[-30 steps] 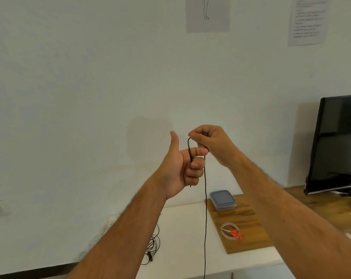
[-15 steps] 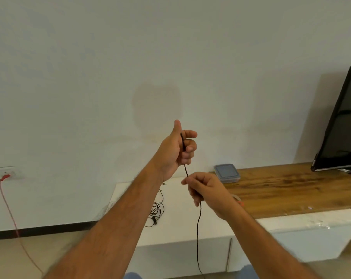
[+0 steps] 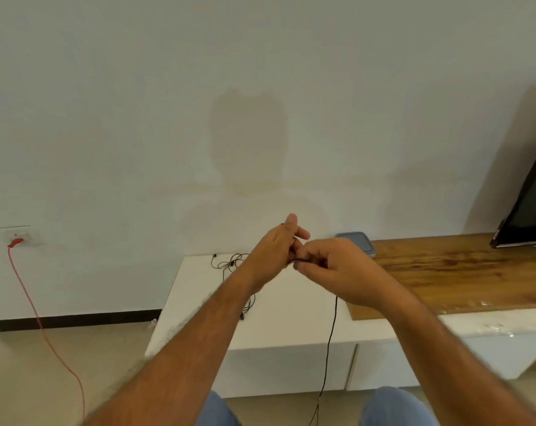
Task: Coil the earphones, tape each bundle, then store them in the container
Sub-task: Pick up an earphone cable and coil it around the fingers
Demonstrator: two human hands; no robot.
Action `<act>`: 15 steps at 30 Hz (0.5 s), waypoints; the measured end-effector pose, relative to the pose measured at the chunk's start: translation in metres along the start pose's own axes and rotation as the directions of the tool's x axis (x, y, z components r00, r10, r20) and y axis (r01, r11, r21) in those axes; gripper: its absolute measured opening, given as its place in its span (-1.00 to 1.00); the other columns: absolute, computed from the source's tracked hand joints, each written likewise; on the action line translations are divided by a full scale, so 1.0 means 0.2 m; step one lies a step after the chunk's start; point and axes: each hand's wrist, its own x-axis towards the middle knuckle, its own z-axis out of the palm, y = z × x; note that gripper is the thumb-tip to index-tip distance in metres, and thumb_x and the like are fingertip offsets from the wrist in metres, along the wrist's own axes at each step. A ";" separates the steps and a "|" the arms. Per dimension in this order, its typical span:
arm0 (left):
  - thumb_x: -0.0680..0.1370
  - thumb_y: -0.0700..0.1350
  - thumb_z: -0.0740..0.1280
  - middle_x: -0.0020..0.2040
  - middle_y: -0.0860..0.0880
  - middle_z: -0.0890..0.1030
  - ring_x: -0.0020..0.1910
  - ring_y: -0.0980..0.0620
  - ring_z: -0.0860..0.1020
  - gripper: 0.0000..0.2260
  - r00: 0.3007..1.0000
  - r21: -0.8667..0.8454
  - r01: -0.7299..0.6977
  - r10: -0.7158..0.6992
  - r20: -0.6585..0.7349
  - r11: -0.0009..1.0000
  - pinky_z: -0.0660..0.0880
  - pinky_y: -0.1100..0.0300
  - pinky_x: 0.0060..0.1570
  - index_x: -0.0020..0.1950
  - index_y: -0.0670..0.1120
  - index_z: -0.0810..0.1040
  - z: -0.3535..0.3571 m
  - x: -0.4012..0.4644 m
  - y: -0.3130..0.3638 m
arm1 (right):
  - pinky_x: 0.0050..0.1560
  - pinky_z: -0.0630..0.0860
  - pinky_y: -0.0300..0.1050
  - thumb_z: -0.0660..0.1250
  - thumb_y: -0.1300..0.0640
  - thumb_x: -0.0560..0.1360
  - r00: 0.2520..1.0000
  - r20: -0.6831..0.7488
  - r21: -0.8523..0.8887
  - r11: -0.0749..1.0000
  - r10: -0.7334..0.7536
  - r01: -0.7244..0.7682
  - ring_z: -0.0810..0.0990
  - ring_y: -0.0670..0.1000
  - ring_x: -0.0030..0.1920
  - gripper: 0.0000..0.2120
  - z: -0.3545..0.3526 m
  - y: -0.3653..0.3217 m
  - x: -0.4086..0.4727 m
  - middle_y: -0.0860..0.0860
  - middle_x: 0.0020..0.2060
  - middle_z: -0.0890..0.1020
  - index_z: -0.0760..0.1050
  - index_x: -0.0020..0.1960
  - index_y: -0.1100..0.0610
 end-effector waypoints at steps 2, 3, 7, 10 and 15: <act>0.66 0.18 -0.12 -0.46 0.14 0.40 -0.42 0.15 0.33 -0.49 0.998 0.043 -0.022 0.020 0.052 0.999 0.30 0.30 -0.30 -0.27 -0.07 0.41 0.03 -0.04 -0.03 | -0.29 0.47 -0.31 0.33 0.17 0.53 0.999 -0.026 -0.027 0.999 -0.019 0.019 0.55 -0.23 -0.35 -0.87 -0.03 -0.01 0.02 -0.30 -0.40 0.60 0.63 -0.14 0.07; 0.66 0.19 -0.14 -0.46 0.14 0.40 -0.41 0.14 0.32 -0.48 0.997 0.037 -0.007 0.004 0.075 0.999 0.30 0.29 -0.29 -0.28 -0.07 0.38 0.04 -0.06 -0.04 | -0.24 0.52 -0.29 0.33 0.20 0.52 0.999 -0.035 -0.033 0.999 -0.027 0.026 0.60 -0.23 -0.29 -0.88 -0.05 -0.01 0.03 -0.26 -0.35 0.65 0.64 -0.13 0.07; 0.56 0.34 -0.14 -0.37 0.06 0.37 -0.38 0.07 0.27 -0.45 0.979 -0.183 0.119 -0.084 0.186 0.976 0.27 0.21 -0.29 -0.18 -0.04 0.39 0.05 -0.11 -0.09 | -0.26 0.50 -0.30 0.40 0.23 0.46 0.995 -0.084 -0.047 0.998 -0.055 0.051 0.58 -0.16 -0.30 -0.91 -0.09 0.03 0.08 -0.10 -0.32 0.66 0.64 -0.17 0.07; 0.55 0.37 -0.16 -0.39 0.02 0.27 -0.41 0.03 0.19 -0.43 0.957 -0.349 0.212 -0.122 0.264 0.913 0.23 0.22 -0.36 -0.21 -0.05 0.37 0.05 -0.14 -0.08 | -0.20 0.55 -0.26 0.44 0.26 0.44 0.996 -0.088 0.099 0.994 -0.028 0.037 0.61 -0.10 -0.27 -0.93 -0.10 0.06 0.11 -0.04 -0.29 0.66 0.64 -0.14 0.11; 0.53 0.40 -0.13 -0.42 0.01 0.19 -0.43 0.03 0.12 -0.40 0.912 -0.477 0.304 -0.108 0.395 0.825 0.21 0.21 -0.40 -0.29 -0.04 0.38 0.07 -0.19 -0.05 | -0.09 0.63 -0.15 0.39 0.40 0.47 0.999 -0.034 0.428 0.904 0.002 0.013 0.65 0.02 -0.19 -0.85 -0.06 0.11 0.12 0.16 -0.21 0.68 0.64 -0.03 0.22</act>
